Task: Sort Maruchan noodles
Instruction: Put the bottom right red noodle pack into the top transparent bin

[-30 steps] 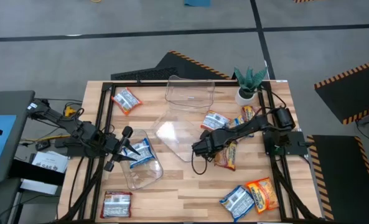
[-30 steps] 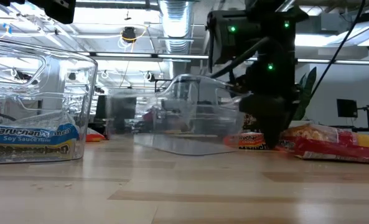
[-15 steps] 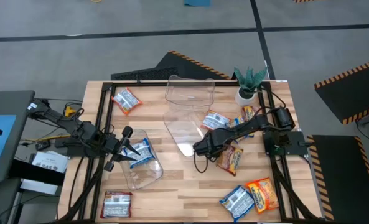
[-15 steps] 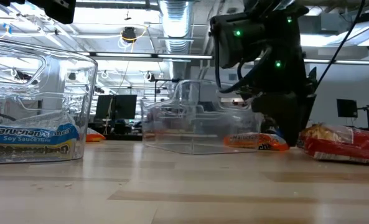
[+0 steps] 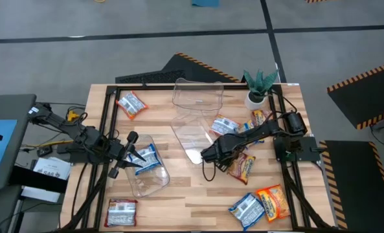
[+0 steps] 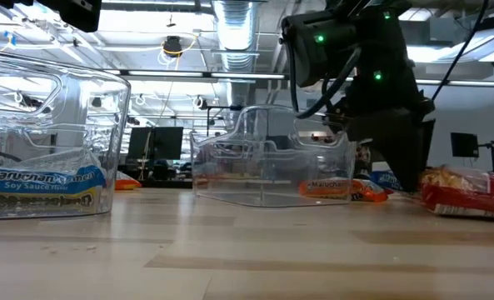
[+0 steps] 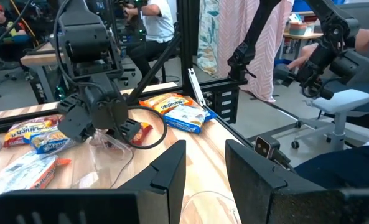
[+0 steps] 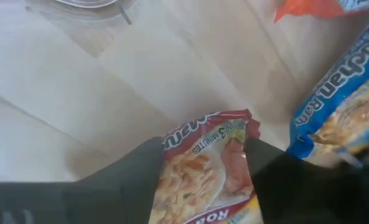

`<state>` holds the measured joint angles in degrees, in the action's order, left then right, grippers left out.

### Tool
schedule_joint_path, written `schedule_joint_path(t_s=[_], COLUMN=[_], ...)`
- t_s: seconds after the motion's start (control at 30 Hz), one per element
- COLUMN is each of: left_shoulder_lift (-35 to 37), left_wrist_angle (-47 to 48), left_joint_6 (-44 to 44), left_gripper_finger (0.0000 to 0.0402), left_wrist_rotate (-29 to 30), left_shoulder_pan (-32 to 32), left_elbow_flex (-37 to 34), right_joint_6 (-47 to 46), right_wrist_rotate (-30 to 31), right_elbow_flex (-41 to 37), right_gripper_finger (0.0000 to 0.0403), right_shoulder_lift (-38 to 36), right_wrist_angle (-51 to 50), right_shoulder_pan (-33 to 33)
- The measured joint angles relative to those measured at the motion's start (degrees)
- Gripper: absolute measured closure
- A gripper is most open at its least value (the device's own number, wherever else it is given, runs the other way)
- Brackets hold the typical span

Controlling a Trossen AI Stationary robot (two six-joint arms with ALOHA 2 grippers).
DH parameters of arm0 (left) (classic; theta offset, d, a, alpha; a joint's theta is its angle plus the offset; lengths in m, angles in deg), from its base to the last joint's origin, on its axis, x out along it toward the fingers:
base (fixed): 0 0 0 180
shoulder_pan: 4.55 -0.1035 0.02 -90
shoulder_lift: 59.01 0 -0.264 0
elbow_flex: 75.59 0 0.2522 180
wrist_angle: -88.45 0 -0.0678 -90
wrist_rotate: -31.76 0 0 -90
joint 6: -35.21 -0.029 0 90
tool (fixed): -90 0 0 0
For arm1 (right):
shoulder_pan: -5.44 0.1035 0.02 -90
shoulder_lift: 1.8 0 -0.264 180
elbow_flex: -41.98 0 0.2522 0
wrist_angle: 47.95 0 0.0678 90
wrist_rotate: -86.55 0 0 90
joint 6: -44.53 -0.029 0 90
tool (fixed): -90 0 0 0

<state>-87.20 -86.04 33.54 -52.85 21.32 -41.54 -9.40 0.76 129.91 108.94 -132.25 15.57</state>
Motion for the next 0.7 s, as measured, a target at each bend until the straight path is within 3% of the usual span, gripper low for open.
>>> schedule_joint_path(t_s=[0.17, 0.37, 0.7], left_shoulder_lift=[0.0, 0.0, 0.02], left_wrist_angle=[0.0, 0.02, 0.02], left_joint_6=[0.37, 0.44, 0.44], left_gripper_finger=[0.0299, 0.0299, 0.0299], left_wrist_rotate=[-0.02, -0.01, -0.02], left_shoulder_pan=[0.0, 0.0, 0.0], left_elbow_flex=[0.0, 0.0, 0.0], right_joint_6=[-0.08, 1.78, 4.49], right_wrist_rotate=[-0.06, -0.11, -0.17], right_elbow_flex=[0.02, 0.0, 6.11], right_gripper_finger=[0.0203, 0.0374, 0.0395], right_shoulder_lift=[0.56, 1.04, 0.22], right_wrist_angle=[-1.23, -3.64, -12.63], right_shoulder_pan=[0.31, 0.39, 2.42])
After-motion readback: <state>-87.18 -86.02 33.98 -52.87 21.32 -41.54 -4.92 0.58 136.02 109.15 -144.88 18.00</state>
